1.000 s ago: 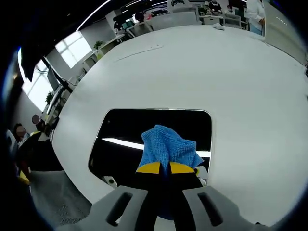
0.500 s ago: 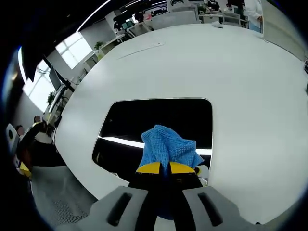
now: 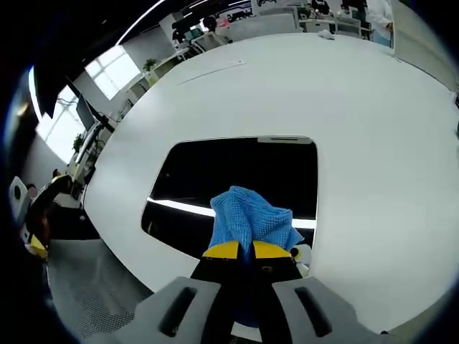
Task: Wipe the mirror surface with the cleaning cloth until all visible marks leave the cleaned area.
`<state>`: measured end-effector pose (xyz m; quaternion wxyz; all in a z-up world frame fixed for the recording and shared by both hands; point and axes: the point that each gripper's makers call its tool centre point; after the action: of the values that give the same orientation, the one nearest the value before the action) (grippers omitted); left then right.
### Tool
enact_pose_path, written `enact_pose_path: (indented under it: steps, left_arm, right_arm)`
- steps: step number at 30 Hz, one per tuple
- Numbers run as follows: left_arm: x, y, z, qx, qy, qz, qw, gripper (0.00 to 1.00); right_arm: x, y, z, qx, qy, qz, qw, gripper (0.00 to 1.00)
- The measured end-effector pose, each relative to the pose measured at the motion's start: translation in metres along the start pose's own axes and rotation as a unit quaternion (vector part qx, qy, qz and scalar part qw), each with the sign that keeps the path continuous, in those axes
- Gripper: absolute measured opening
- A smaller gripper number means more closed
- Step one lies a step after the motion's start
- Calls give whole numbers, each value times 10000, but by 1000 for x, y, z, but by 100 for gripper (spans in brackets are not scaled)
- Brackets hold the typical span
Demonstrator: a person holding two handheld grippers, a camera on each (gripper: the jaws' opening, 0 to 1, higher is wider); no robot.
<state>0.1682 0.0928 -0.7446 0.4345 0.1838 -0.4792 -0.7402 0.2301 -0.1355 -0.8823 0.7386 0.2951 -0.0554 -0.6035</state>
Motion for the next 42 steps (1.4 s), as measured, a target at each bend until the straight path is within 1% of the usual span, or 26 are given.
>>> enact_pose_path:
  steps: [2, 5, 7, 9, 11, 14, 18, 20, 25, 34, 42]
  left_arm:
    - [-2, -6, 0, 24, -30, 126, 9999, 99]
    - [-3, -14, -1, -9, -54, 171, 9998, 99]
    - [-1, -20, -2, -41, -98, 269, 9996, 99]
    - [3, -23, -3, -46, -139, 281, 9995, 99]
    - [5, -22, -3, -48, -159, 277, 9995, 99]
    - [6, -19, -5, 33, -177, 335, 9993, 99]
    - [12, -23, -10, -31, -194, 313, 9993, 99]
    - [13, -26, -11, -55, -212, 154, 9996, 99]
    - [15, -29, -12, -121, -246, 134, 9995, 99]
    - [8, -31, -13, -128, -89, 110, 9998, 99]
    - [7, -31, -13, -115, -40, 56, 9999, 99]
  right_arm:
    - [1, -1, -1, -10, 5, -27, 10000, 0]
    - [1, -2, -2, -18, 18, -37, 10000, 0]
    - [1, -4, -2, -22, 29, -46, 10000, 0]
    - [0, -5, 0, -16, 33, -40, 10000, 0]
    - [0, -6, 0, 6, 36, -53, 10000, 0]
    - [-1, -6, 2, 24, 36, -64, 10000, 0]
    - [-1, -6, 1, 48, 30, -74, 10000, 0]
    - [-2, -7, 2, 49, 30, -81, 10000, 0]
    - [-3, -8, 4, 24, 34, -109, 9999, 0]
    - [0, -8, -1, -13, 45, -110, 9999, 0]
    - [2, -8, 4, -28, 30, -76, 10000, 0]
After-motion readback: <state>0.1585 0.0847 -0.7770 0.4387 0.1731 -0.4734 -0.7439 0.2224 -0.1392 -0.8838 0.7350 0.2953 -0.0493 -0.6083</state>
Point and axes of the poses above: the point that each gripper's makers call its tool centre point, and the gripper's own axes: z roughly backward along the fingers, x roughly to its right, y roughly out of its top, and after that the axes turned 2 degrees about z, right-handed
